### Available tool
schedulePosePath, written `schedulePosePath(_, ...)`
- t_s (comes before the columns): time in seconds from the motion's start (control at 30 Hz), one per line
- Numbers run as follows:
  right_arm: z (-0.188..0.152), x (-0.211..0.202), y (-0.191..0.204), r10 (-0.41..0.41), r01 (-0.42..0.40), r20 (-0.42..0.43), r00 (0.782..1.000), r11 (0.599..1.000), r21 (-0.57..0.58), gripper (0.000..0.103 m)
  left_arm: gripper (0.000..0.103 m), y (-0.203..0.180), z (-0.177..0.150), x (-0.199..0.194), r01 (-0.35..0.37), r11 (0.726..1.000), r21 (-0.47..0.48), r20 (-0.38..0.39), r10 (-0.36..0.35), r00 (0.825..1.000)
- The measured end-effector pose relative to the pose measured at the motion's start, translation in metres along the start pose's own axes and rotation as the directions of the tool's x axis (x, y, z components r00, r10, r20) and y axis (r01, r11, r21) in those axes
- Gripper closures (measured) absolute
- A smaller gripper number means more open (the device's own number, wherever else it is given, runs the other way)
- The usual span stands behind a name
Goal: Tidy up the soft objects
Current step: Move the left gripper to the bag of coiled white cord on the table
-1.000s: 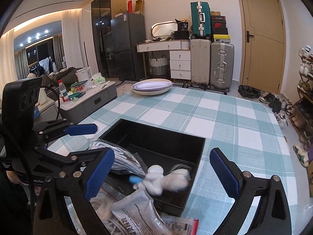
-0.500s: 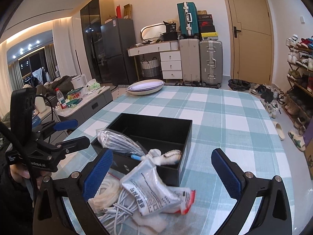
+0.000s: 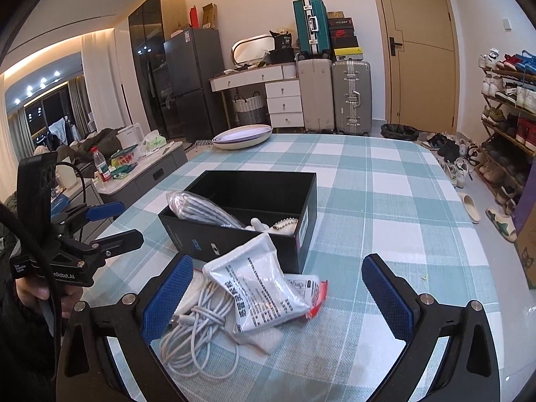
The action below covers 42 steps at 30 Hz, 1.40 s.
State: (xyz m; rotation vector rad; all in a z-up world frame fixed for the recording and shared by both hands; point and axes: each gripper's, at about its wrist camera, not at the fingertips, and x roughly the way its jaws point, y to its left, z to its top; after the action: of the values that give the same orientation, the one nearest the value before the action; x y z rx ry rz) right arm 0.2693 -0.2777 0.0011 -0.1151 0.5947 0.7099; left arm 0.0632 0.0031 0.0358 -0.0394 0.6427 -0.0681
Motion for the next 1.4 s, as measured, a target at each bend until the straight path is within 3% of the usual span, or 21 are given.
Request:
schedulePosePath(0.2, -0.004, 0.002, -0.001, 0.023, -0.023, -0.014, 1.000, 1.000, -0.003, 0.001, 0.000, -0.008, -0.001, -0.005, -0.008, 1.000, 0.024, -0.004, 0.008, 1.000)
schedulePosePath(0.7, -0.013, 0.011, 0.003, 0.081, -0.081, -0.072, 0.994, 0.997, 0.001, 0.001, 0.000, -0.025, -0.011, 0.005, 0.066, 0.996, 0.059, -0.080, -0.061, 0.995)
schedulePosePath(1.23, -0.015, 0.014, -0.001, 0.077, -0.077, -0.080, 0.994, 0.997, 0.010, 0.001, 0.000, -0.040, -0.022, 0.015, 0.144, 0.989, 0.043, -0.144, -0.137, 0.980)
schedulePosePath(1.4, -0.016, 0.014, -0.001, 0.077, -0.076, -0.083, 0.994, 0.997, 0.010, 0.001, 0.000, -0.041, -0.025, 0.021, 0.125, 0.991, 0.039, -0.164, -0.117, 0.980)
